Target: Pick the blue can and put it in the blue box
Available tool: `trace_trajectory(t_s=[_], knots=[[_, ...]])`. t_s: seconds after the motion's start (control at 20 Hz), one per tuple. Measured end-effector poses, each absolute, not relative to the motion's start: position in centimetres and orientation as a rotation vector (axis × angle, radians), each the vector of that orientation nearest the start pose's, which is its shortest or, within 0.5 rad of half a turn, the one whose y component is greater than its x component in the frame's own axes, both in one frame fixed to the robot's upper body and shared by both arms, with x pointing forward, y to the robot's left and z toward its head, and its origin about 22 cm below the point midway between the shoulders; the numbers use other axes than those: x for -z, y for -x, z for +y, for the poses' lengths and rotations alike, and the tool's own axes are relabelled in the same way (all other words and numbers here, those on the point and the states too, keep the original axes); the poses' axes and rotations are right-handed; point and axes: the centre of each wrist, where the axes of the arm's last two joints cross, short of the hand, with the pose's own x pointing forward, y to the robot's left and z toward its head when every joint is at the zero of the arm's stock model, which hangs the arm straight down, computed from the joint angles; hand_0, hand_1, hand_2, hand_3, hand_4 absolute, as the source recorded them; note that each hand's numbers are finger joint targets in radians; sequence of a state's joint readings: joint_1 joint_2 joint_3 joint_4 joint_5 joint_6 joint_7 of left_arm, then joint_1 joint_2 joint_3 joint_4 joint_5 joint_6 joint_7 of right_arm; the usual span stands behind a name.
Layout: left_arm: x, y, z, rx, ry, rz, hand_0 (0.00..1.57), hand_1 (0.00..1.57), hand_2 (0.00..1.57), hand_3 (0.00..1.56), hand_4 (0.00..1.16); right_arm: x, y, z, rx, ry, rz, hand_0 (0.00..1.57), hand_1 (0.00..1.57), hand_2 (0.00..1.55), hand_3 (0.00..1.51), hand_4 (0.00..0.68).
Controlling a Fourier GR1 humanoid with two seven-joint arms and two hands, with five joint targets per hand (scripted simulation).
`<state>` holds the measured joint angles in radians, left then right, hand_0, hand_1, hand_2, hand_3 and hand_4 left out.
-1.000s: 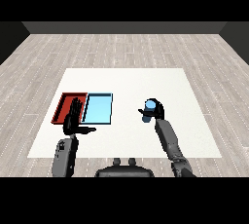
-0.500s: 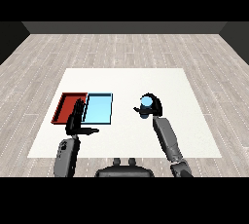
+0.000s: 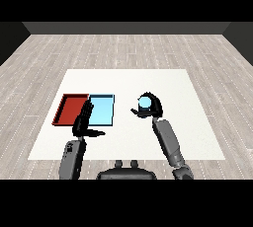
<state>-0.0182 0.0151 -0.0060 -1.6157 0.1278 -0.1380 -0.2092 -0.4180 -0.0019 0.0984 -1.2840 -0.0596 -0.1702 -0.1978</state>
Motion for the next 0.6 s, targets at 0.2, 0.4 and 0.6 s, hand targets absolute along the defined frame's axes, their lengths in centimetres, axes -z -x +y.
trace_trajectory(t_s=[0.2,0.4,0.6], knots=[[-1.5,-25.2,21.0,0.022,0.265,-1.812,0.0,0.0,0.0,0.0,0.0,-4.1,-32.5,-14.9,-0.079,-0.105,-1.859,1.5,1.5,1.47,1.44,0.636],[-2.2,-25.8,19.6,0.011,0.35,-1.776,0.0,0.0,0.0,0.0,0.0,-4.3,-32.9,-14.7,-0.088,-0.12,-1.862,1.47,1.47,1.47,1.44,0.627],[-2.0,-26.1,17.5,0.041,0.369,-1.733,0.0,0.0,0.0,0.0,0.0,-4.6,-32.6,-14.0,-0.095,-0.14,-1.869,1.45,1.45,1.46,1.43,0.614]])
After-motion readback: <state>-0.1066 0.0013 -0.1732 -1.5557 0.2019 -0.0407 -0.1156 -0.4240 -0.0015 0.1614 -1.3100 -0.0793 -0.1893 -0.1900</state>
